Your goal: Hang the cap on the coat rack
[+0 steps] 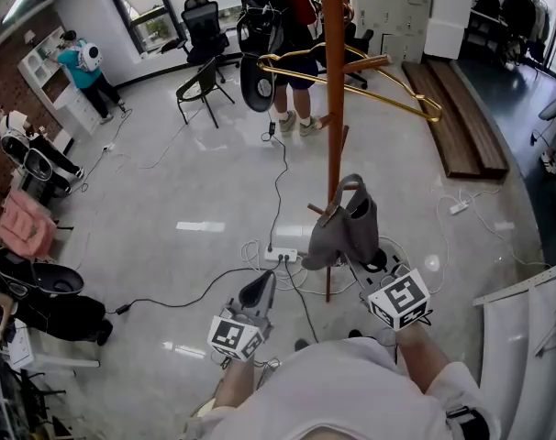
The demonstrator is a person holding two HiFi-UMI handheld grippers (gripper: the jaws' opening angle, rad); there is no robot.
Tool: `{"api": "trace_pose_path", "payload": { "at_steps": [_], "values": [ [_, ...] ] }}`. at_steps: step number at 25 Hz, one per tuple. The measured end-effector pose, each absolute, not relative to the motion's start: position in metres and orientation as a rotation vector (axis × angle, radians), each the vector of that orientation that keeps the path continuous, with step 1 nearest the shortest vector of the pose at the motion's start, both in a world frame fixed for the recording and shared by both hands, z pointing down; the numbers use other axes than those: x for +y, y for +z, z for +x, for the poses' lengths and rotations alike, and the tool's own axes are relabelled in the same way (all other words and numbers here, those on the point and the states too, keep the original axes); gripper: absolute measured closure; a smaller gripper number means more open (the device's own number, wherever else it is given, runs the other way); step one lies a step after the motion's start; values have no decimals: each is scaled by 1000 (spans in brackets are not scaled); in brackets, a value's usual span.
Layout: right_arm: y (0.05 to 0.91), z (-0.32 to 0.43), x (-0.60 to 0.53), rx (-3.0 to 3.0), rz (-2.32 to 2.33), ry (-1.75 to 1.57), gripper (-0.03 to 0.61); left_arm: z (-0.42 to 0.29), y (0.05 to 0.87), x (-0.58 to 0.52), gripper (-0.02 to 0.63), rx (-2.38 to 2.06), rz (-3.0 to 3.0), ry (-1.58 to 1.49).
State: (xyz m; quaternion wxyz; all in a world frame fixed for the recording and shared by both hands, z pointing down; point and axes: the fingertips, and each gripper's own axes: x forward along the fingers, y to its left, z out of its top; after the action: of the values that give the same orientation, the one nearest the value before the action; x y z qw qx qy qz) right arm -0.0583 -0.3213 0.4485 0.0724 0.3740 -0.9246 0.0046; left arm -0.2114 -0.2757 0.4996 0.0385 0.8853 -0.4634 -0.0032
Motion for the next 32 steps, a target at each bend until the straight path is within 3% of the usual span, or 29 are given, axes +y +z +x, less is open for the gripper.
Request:
{"api": "trace_pose_path", "payload": {
  "at_steps": [11, 32],
  "values": [
    [389, -83, -358, -2792, 1106, -183, 560, -209, 498, -273, 604, -1412, 2741, 2],
    [407, -95, -431, -2632, 1220, -102, 560, -223, 504, -273, 604, -1416, 2704, -5]
  ]
}}
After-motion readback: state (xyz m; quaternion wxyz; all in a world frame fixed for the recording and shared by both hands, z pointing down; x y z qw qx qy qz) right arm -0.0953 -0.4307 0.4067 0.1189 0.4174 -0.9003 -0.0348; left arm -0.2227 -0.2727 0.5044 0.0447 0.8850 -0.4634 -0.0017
